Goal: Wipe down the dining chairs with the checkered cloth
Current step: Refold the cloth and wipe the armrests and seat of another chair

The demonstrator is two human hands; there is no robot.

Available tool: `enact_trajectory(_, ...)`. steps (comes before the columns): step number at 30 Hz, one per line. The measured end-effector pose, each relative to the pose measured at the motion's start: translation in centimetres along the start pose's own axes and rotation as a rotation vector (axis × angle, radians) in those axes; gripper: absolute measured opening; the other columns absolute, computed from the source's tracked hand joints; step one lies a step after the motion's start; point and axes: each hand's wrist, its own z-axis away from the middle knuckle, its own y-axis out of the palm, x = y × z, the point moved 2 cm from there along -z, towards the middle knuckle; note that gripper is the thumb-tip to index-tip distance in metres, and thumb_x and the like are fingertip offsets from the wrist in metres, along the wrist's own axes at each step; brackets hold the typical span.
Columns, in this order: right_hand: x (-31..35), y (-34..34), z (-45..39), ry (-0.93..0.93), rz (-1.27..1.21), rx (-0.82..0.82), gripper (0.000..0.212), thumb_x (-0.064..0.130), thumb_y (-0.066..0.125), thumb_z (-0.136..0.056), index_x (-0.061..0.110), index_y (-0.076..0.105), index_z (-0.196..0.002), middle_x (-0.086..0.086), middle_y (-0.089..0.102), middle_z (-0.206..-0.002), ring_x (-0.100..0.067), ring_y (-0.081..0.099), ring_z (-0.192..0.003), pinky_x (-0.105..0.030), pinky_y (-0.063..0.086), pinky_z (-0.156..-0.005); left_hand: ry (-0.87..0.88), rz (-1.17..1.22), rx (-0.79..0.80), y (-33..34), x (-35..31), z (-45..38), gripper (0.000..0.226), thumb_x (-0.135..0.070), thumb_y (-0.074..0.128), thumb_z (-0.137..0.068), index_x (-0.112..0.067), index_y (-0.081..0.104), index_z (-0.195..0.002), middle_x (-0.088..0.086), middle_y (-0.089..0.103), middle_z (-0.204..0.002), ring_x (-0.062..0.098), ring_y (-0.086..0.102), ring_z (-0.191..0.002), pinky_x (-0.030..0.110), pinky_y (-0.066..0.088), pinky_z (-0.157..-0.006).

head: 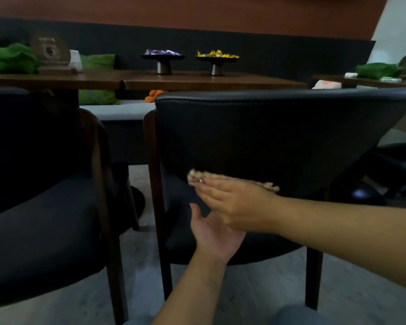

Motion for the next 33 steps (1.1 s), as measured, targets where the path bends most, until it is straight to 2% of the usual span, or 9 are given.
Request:
enact_trajectory(2,-0.6,0.1,1.3,-0.109,-0.151,0.059,0.038,0.015,0.051,-0.094,0.002,0.055,-0.129,-0.014,0.052,-0.138,-0.031,0.048,-0.129,-0.043,0.038,-0.108,-0.127,-0.074,0.027,-0.3,-0.1,0.3,0.084,-0.072,0.03,-0.089,-0.008,0.056,-0.137,0.015,0.049,-0.146,0.034,0.043,-0.137,0.047,0.024,-0.119)
enact_trajectory(4,-2.2,-2.2,0.9,-0.152,-0.121,-0.087,0.037,0.011,0.04,-0.095,-0.001,0.058,-0.125,-0.019,0.056,-0.132,-0.035,0.051,-0.125,-0.049,0.043,-0.103,-0.124,-0.076,0.033,-0.6,-0.4,0.3,0.089,-0.075,0.03,-0.086,-0.007,0.055,-0.137,0.016,0.048,-0.146,0.034,0.04,-0.139,0.049,0.022,-0.119)
enact_trajectory(7,-5.3,-4.9,0.1,-0.248,0.083,-0.371,0.028,0.0,0.048,-0.097,0.0,0.063,-0.121,-0.018,0.061,-0.127,-0.031,0.053,-0.125,-0.043,0.042,-0.106,-0.099,-0.103,-0.108,-0.9,-0.1,-0.5,0.094,-0.079,0.029,-0.085,-0.003,0.058,-0.133,0.021,0.053,-0.14,0.038,0.046,-0.134,0.059,0.026,-0.114)
enact_trajectory(11,-6.2,-5.4,0.2,-0.153,0.112,-0.537,0.027,0.002,0.05,-0.097,-0.001,0.064,-0.12,-0.019,0.061,-0.126,-0.033,0.052,-0.124,-0.046,0.038,-0.108,-0.081,-0.136,-0.159,-0.9,-0.2,-0.6,0.093,-0.078,0.028,-0.087,-0.001,0.06,-0.13,0.021,0.057,-0.136,0.038,0.048,-0.132,0.058,0.027,-0.113)
enact_trajectory(15,-3.4,-1.5,1.7,-0.287,0.137,-0.362,0.024,0.005,0.052,-0.095,0.001,0.069,-0.113,-0.014,0.067,-0.118,-0.026,0.061,-0.115,-0.04,0.048,-0.1,-0.098,-0.159,-0.167,-0.4,-0.5,-0.2,0.088,-0.073,0.03,-0.089,-0.002,0.057,-0.134,0.019,0.055,-0.139,0.034,0.049,-0.132,0.045,0.032,-0.115)
enact_trajectory(19,-3.2,-0.3,3.4,-0.447,0.147,-0.153,0.026,0.009,0.05,-0.093,0.008,0.073,-0.104,-0.008,0.069,-0.115,-0.021,0.064,-0.11,-0.035,0.044,-0.102,-0.126,-0.133,-0.151,0.2,-0.8,0.2,0.079,-0.065,0.031,-0.095,0.0,0.062,-0.127,0.019,0.063,-0.128,0.033,0.066,-0.111,0.041,0.057,-0.083)
enact_trajectory(21,-4.1,-1.5,3.4,-0.44,0.105,-0.209,0.026,0.007,0.049,-0.095,0.004,0.071,-0.109,-0.011,0.068,-0.117,-0.024,0.061,-0.115,-0.037,0.04,-0.105,-0.131,-0.139,-0.148,0.1,-0.8,0.0,0.075,-0.06,0.031,-0.098,0.002,0.067,-0.119,0.02,0.065,-0.124,0.033,0.067,-0.108,0.043,0.058,-0.079)
enact_trajectory(27,-9.0,-7.1,3.3,-0.198,0.011,-0.606,0.024,0.002,0.063,-0.091,0.001,0.067,-0.115,-0.016,0.062,-0.124,-0.032,0.053,-0.123,-0.044,0.043,-0.105,-0.066,-0.181,-0.215,-0.6,-0.4,-1.2,0.067,-0.053,0.031,-0.099,0.001,0.066,-0.119,0.023,0.06,-0.132,0.041,0.061,-0.116,0.055,0.042,-0.101)
enact_trajectory(33,-6.2,-3.0,4.4,-0.319,-0.052,-0.43,0.021,0.002,0.057,-0.093,0.003,0.07,-0.11,-0.012,0.067,-0.118,-0.025,0.059,-0.118,-0.039,0.042,-0.105,-0.053,-0.199,-0.254,-0.2,-0.2,-1.1,0.067,-0.049,0.029,-0.1,-0.001,0.075,-0.104,0.018,0.069,-0.117,0.034,0.069,-0.104,0.048,0.056,-0.081)
